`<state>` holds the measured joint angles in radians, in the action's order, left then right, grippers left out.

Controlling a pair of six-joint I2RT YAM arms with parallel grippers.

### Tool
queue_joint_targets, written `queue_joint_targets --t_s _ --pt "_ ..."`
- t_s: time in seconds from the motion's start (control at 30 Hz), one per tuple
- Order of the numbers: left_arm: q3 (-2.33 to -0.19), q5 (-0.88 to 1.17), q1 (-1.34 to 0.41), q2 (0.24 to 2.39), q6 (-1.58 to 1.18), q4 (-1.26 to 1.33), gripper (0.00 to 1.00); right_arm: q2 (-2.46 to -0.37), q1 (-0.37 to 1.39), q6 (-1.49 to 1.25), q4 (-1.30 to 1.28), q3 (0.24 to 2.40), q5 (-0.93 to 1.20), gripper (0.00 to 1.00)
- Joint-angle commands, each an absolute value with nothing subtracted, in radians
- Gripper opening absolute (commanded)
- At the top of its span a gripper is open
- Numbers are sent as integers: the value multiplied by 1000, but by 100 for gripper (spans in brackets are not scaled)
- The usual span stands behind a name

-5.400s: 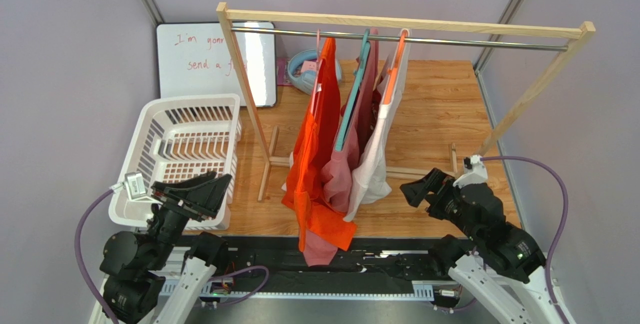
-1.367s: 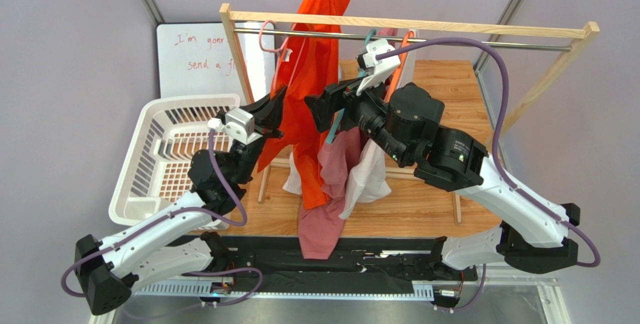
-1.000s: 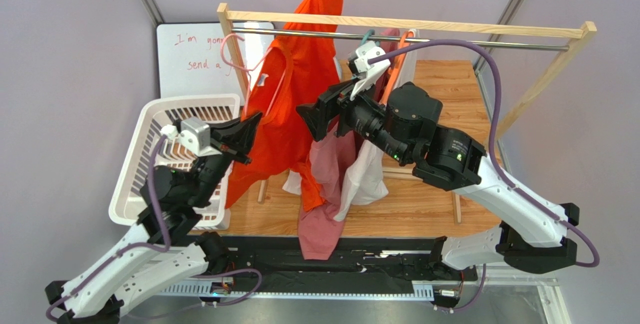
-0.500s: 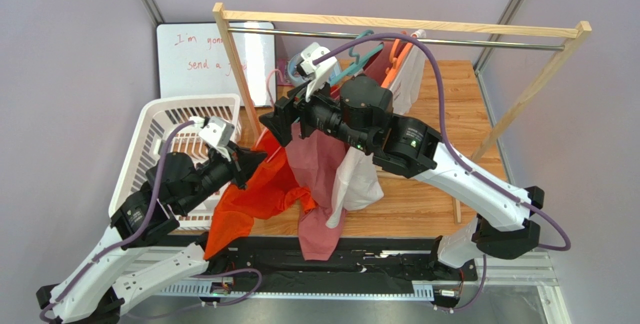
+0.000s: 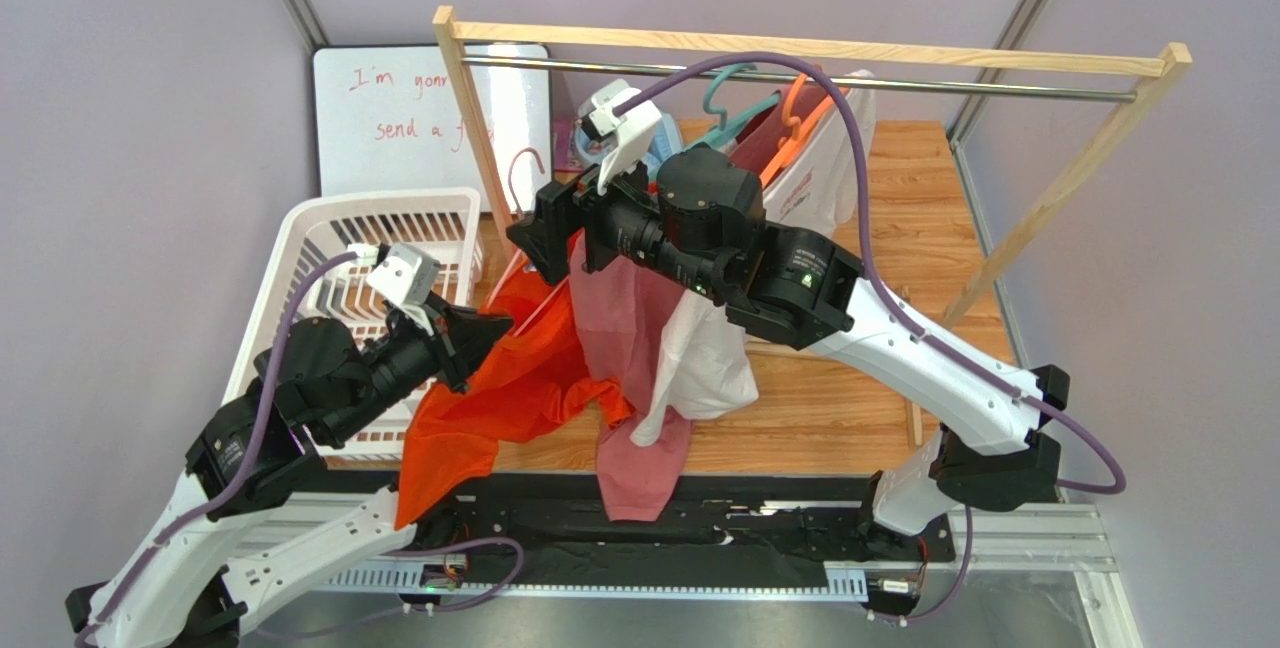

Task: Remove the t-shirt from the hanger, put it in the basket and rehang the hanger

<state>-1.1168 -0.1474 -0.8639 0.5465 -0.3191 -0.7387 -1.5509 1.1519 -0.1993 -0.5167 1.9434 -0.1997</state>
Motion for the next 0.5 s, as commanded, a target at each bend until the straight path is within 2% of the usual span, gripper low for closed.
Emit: queue_joint_targets --t_s 0.0,0.13,0.33,0.47 --pt "-1158 -110 -867 566 -348 -719 0 -1503 1172 -248 -532 1924 -206 84" --pt "-1189 -130 -865 571 -370 -729 0 -1494 1181 -294 -543 1951 -115 85" --pt "-1221 -212 -867 545 -405 -721 0 -1496 1235 -337 -555 2014 -120 89" --pt "-1219 -178 -867 526 -406 -710 0 -1542 1235 -305 -591 2054 -248 91"
